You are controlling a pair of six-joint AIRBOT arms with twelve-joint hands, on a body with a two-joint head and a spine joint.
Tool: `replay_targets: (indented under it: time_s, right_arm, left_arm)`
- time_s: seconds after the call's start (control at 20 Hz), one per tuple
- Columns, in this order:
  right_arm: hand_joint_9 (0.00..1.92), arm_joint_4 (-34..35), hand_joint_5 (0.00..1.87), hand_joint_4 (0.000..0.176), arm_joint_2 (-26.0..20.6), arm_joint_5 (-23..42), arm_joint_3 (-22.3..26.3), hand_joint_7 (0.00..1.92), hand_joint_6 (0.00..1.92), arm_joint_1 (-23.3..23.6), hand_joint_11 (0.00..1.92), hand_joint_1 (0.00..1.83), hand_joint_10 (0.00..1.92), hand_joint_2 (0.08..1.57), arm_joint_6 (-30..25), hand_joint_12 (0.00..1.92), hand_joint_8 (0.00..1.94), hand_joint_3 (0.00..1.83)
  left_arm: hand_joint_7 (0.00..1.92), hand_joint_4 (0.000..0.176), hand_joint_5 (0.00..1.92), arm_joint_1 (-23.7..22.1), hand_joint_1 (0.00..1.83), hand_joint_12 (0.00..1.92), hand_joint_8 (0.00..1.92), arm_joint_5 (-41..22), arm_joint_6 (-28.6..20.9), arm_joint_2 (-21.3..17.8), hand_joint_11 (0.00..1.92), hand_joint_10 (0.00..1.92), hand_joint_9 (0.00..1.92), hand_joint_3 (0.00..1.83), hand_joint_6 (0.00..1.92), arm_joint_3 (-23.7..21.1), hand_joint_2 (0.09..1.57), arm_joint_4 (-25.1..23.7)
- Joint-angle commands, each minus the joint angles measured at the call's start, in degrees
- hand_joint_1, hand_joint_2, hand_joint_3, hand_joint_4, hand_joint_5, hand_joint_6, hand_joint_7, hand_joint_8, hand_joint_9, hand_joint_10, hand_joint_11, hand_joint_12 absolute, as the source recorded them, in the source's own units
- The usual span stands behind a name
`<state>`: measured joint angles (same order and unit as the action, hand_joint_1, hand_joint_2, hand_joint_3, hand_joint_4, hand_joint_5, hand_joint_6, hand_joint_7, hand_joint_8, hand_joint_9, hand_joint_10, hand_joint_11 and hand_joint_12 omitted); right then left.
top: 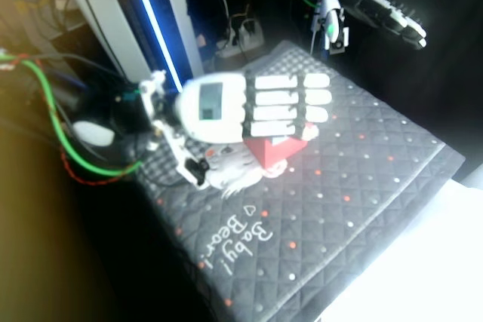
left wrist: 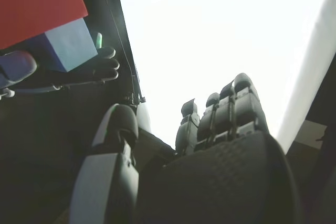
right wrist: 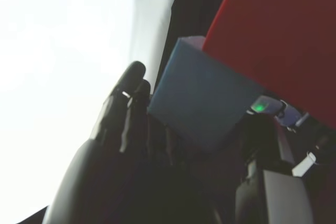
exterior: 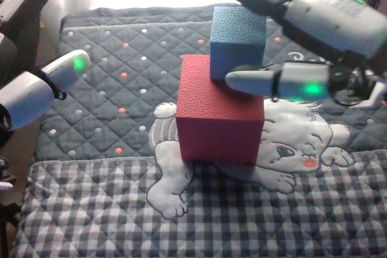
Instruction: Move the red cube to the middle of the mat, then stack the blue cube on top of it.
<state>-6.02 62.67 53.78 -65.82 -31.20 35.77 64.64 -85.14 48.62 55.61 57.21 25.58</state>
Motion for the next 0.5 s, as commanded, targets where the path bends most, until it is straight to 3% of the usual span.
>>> replay_targets:
  time_s: [0.0,0.05,0.25,0.3,0.35,0.45]
  right_arm:
    - [0.0,1.63,0.0,0.0,-2.21,11.58,0.95,0.0,0.0,-0.56,0.0,0.48,0.23,1.18,-0.22,1.05,0.0,0.0]
    - [0.0,2.13,0.0,0.0,-3.15,13.4,1.57,0.0,0.0,-1.36,0.0,0.48,0.19,1.14,-0.21,0.92,0.0,0.0]
    - [0.0,7.59,0.0,0.0,-8.35,23.47,5.14,0.0,0.0,-8.22,0.0,0.51,0.1,1.19,1.23,0.9,0.0,0.0]
    - [0.0,9.95,0.0,0.0,-10.55,26.46,6.86,0.0,0.0,-10.76,0.0,0.51,0.04,1.16,3.18,0.59,0.0,0.0]
    - [0.0,11.85,0.0,0.0,-12.41,29.04,8.22,0.0,0.0,-12.87,0.0,0.54,0.01,1.15,4.81,0.12,0.0,0.0]
    - [0.01,16.01,0.0,0.0,-15.77,34.31,10.57,0.0,0.0,-17.6,0.0,0.55,0.0,1.12,7.57,0.01,0.0,0.0]
  left_arm:
    - [0.0,0.105,0.09,-0.16,0.54,0.13,0.0,-7.35,-0.18,0.21,0.0,0.0,0.0,0.0,0.0,-0.01,1.29,-1.14]
    - [0.0,0.099,0.08,-0.08,0.54,0.08,0.0,-7.5,-0.18,0.21,0.0,0.0,0.0,0.0,0.0,-0.04,1.3,-1.1]
    - [0.0,0.1,0.09,0.77,0.58,0.0,0.0,-8.82,-0.19,-0.09,0.0,0.0,0.0,0.0,0.01,-0.52,1.3,-0.93]
    - [0.0,0.085,0.09,0.83,0.62,0.01,0.0,-9.25,-0.19,-0.15,0.01,0.0,0.0,0.0,0.01,-0.63,1.3,-0.93]
    - [0.0,0.089,0.09,0.85,0.62,0.01,0.0,-9.49,-0.19,-0.23,0.02,0.0,0.0,0.0,0.0,-0.73,1.3,-0.93]
    - [0.0,0.081,0.07,1.18,0.64,0.0,0.0,-10.18,-0.18,-0.39,0.0,0.0,0.0,0.0,0.0,-0.91,1.3,-0.99]
